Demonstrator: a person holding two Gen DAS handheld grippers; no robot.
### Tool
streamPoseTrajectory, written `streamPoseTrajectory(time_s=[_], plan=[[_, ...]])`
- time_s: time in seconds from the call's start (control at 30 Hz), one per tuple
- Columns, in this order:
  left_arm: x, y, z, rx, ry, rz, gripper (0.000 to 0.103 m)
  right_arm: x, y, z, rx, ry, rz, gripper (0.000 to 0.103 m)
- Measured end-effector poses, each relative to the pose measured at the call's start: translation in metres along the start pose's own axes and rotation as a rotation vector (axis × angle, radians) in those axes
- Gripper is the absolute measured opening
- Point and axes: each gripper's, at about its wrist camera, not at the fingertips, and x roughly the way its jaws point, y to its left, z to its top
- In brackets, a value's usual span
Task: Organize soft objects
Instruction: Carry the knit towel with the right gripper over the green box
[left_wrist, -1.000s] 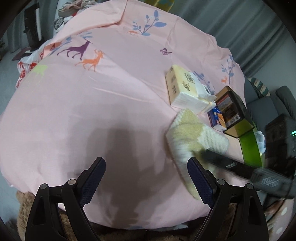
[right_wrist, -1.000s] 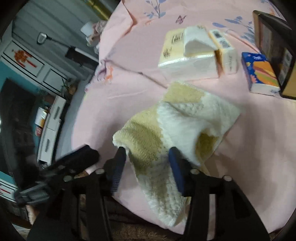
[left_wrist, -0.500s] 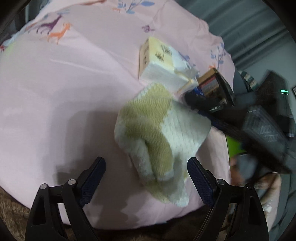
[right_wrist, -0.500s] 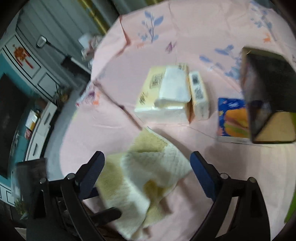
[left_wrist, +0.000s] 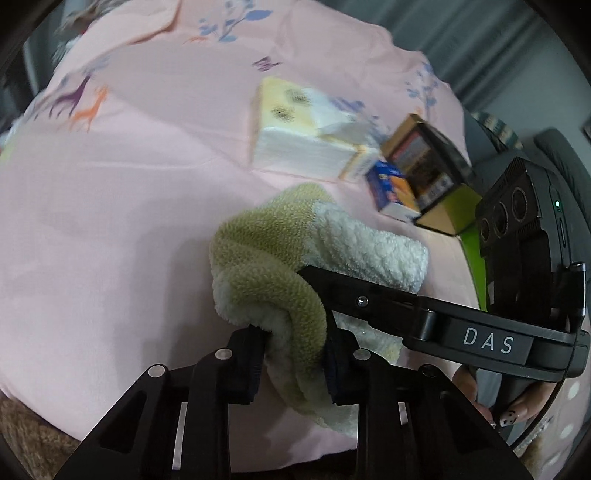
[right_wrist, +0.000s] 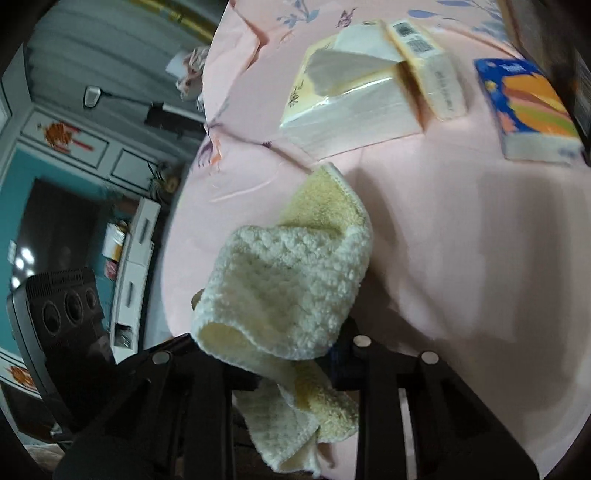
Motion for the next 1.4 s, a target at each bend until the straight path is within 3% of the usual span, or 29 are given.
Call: streamPoseTrajectory(time_s=[0.3, 0.7, 1.0, 1.17, 1.4], plan=[[-0.018, -0.062, 0.011, 0.174, -0.069, -0.084, 0.027, -0.081, 0.006, -0.019, 0.005, -0.213, -0.03, 0.027], [0.008, -0.154, 0.019, 0.372, -0.06, -0.185, 0.027, -0.16, -0.035, -0.039, 0.131, -0.445, -0.122, 0.028], [0.021, -0.242, 0.059, 0.499, -0.111, -0.323, 0.027, -0.239, -0.061, -0.025, 0.17, -0.663, -0.188, 0.028], [0.035, -0.302, 0.093, 0.532, -0.12, -0.438, 0.027, -0.296, -0.08, -0.013, 0.198, -0.809, -0.237, 0.029], [0.062, -0.365, 0.096, 0.614, -0.1, -0.519, 0.027, -0.346, -0.104, -0.02, 0.265, -0.938, -0.374, 0.029]])
